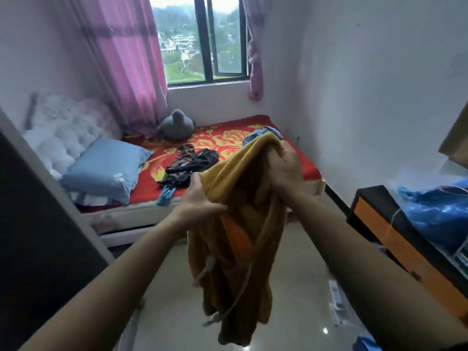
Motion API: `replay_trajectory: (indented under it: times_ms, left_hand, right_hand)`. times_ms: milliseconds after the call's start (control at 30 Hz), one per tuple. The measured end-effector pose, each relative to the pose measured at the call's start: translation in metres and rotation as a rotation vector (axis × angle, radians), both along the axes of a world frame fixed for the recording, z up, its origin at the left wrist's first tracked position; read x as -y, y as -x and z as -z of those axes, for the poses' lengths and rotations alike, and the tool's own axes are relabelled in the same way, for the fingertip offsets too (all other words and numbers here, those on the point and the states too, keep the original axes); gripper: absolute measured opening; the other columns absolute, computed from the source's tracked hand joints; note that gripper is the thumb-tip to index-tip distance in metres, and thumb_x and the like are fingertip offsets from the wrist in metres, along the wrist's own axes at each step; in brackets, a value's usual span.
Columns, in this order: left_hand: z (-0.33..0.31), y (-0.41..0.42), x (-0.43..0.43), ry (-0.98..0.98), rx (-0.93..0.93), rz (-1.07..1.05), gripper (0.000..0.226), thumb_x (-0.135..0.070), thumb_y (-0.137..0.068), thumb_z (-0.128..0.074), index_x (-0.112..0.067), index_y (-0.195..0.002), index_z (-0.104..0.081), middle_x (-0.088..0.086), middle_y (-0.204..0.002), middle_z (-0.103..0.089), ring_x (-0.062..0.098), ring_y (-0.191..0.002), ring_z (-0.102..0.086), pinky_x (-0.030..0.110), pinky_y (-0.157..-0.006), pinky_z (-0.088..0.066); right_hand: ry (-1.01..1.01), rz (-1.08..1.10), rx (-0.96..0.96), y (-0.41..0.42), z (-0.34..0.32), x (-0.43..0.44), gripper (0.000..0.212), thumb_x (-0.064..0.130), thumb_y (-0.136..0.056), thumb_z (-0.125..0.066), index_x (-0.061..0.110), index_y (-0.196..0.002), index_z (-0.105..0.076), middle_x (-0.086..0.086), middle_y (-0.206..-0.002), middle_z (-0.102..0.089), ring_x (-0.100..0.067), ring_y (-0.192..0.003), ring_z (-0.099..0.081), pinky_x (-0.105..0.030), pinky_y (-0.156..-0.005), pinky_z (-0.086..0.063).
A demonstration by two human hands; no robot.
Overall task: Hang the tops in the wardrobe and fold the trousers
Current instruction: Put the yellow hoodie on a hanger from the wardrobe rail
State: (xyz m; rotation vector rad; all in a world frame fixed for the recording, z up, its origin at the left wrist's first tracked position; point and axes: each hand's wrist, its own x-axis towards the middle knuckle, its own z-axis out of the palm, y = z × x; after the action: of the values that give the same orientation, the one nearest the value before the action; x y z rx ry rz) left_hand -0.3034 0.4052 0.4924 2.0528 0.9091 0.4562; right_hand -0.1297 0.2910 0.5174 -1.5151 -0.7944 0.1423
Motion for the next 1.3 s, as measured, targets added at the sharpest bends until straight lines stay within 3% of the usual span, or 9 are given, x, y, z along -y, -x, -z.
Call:
replay_trajectory:
  times_ms: [100, 333, 467, 667, 767, 867, 933, 1100, 1300]
  left_hand:
    - [0.017, 0.042, -0.041, -0.057, -0.093, -0.139, 0.063, -0.027, -0.082, -0.068, -0.029, -0.125, -0.022, -0.001, -0.101, -0.052, 0.022, -0.094, -0.058, 0.047, -0.084, -0.053]
    - [0.033, 0.187, -0.151, -0.167, -0.146, -0.668, 0.015, -0.031, -0.094, -0.052, -0.019, -0.101, -0.057, 0.004, -0.094, -0.062, 0.025, -0.088, -0.062, 0.042, -0.080, -0.055]
    - [0.037, 0.267, -0.184, -0.196, -0.222, -0.836, 0.020, -0.021, -0.098, -0.045, -0.018, -0.082, -0.056, 0.004, -0.076, -0.059, 0.016, -0.066, -0.056, 0.027, -0.052, -0.037]
    - [0.032, 0.352, -0.199, -0.278, -0.366, -1.046, 0.019, -0.024, -0.096, -0.049, -0.019, -0.078, -0.052, 0.005, -0.080, -0.060, 0.019, -0.067, -0.055, 0.032, -0.057, -0.043]
    - [0.029, 0.380, -0.201, -0.181, -0.078, -1.065, 0.028, -0.013, -0.095, -0.049, -0.014, -0.068, -0.052, 0.005, -0.070, -0.058, 0.021, -0.064, -0.055, 0.028, -0.051, -0.035]
    - [0.016, 0.413, -0.203, -0.063, 0.293, -1.172, 0.022, -0.012, -0.095, -0.046, -0.010, -0.079, -0.060, 0.011, -0.072, -0.062, 0.027, -0.070, -0.060, 0.037, -0.060, -0.047]
    - [0.005, 0.432, -0.207, -0.056, 0.360, -1.259, 0.021, -0.020, -0.098, -0.043, -0.013, -0.085, -0.059, 0.011, -0.078, -0.064, 0.030, -0.077, -0.063, 0.040, -0.067, -0.050]
    - [-0.013, 0.463, -0.226, -0.253, 0.053, -1.498, 0.025, -0.031, -0.102, -0.039, -0.010, -0.104, -0.052, 0.016, -0.102, -0.060, 0.037, -0.098, -0.057, 0.042, -0.082, -0.045]
    - [-0.033, 0.483, -0.239, -0.401, 0.059, -1.663, 0.023, -0.025, -0.101, -0.043, -0.006, -0.106, -0.054, 0.018, -0.109, -0.060, 0.034, -0.102, -0.056, 0.038, -0.081, -0.041]
  right_hand:
    - [-0.019, -0.104, 0.170, 0.039, -0.036, -0.072, 0.021, 0.030, -0.102, -0.051, 0.015, -0.091, -0.059, 0.003, -0.078, -0.059, -0.013, -0.073, -0.056, -0.034, -0.068, -0.048]
    - [-0.071, -0.274, 0.338, 0.130, -0.052, -0.220, 0.021, 0.028, -0.098, -0.057, 0.010, -0.088, -0.061, -0.002, -0.080, -0.060, -0.014, -0.073, -0.055, -0.025, -0.061, -0.041]
    - [-0.068, -0.395, 0.343, 0.200, -0.045, -0.283, 0.025, 0.032, -0.094, -0.060, 0.010, -0.080, -0.060, 0.001, -0.073, -0.058, -0.008, -0.068, -0.052, -0.027, -0.060, -0.040]
    - [-0.174, -0.566, 0.377, 0.295, -0.076, -0.327, 0.023, 0.023, -0.092, -0.062, 0.019, -0.073, -0.051, 0.014, -0.065, -0.047, 0.007, -0.061, -0.048, -0.012, -0.056, -0.034]
    - [-0.214, -0.666, 0.385, 0.334, -0.077, -0.342, 0.018, 0.027, -0.094, -0.060, 0.016, -0.080, -0.056, 0.010, -0.070, -0.052, 0.000, -0.065, -0.048, -0.013, -0.057, -0.035]
    - [-0.146, -0.797, 0.365, 0.368, -0.077, -0.373, 0.019, 0.031, -0.096, -0.057, 0.015, -0.085, -0.060, 0.007, -0.075, -0.056, -0.006, -0.071, -0.052, -0.022, -0.062, -0.041]
    - [0.007, -0.890, 0.426, 0.387, -0.074, -0.403, 0.020, 0.033, -0.096, -0.054, 0.017, -0.086, -0.061, 0.004, -0.078, -0.059, -0.011, -0.075, -0.056, -0.030, -0.063, -0.044]
    - [0.272, -1.054, 0.498, 0.423, -0.057, -0.474, 0.028, 0.037, -0.096, -0.049, 0.016, -0.107, -0.062, 0.001, -0.097, -0.060, -0.020, -0.092, -0.058, -0.031, -0.075, -0.047]
    - [0.261, -1.241, 0.475, 0.493, -0.060, -0.540, 0.051, 0.044, -0.096, -0.049, 0.016, -0.138, -0.051, -0.012, -0.139, -0.049, -0.028, -0.121, -0.053, -0.035, -0.104, -0.044]
